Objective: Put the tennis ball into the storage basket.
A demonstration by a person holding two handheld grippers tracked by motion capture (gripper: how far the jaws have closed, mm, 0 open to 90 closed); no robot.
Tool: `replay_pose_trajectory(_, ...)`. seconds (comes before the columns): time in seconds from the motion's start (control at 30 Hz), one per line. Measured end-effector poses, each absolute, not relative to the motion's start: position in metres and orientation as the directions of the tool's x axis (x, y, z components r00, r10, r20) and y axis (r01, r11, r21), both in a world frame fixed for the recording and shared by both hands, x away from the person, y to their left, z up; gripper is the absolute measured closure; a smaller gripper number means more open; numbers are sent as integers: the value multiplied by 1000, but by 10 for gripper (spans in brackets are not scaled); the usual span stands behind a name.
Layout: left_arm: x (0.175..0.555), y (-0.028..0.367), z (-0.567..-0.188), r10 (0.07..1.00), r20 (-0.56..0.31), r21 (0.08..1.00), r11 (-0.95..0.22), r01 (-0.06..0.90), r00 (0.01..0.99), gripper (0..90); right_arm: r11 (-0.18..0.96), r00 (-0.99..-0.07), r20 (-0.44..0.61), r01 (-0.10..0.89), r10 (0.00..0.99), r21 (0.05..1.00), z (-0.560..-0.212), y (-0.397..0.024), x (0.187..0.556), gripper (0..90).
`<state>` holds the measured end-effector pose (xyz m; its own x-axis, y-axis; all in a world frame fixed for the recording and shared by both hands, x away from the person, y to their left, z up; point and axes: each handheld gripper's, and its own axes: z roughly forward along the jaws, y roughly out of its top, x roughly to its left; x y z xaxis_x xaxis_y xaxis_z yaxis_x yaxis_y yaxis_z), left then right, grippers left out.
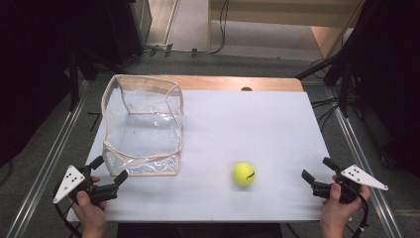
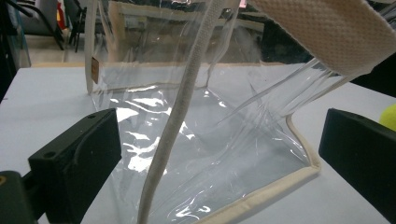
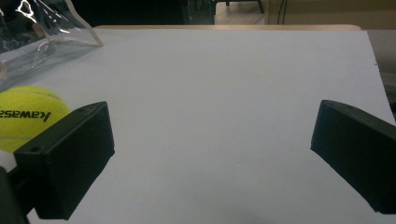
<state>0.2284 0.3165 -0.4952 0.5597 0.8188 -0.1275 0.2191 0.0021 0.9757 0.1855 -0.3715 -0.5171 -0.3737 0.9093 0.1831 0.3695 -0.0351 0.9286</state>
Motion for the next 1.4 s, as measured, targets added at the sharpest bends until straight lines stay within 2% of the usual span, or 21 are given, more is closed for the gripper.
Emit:
replay_pose_trajectory(0.4, 228, 315, -495, 819, -118, 976, -9, 217, 562, 0, 3, -413, 168, 382, 895, 924, -507, -358, 186, 0)
replay_pose_trajectory(0.6, 228, 315, -495, 820, -116, 976, -11, 217, 560, 0, 114, -461, 87, 391, 883, 913, -493, -338, 189, 0)
replay_pose_trajectory(1.4, 230, 313, -495, 824, -104, 975, -25, 219, 557, 0, 282, -609, 41, 425, 792, 860, -455, -294, 211, 0)
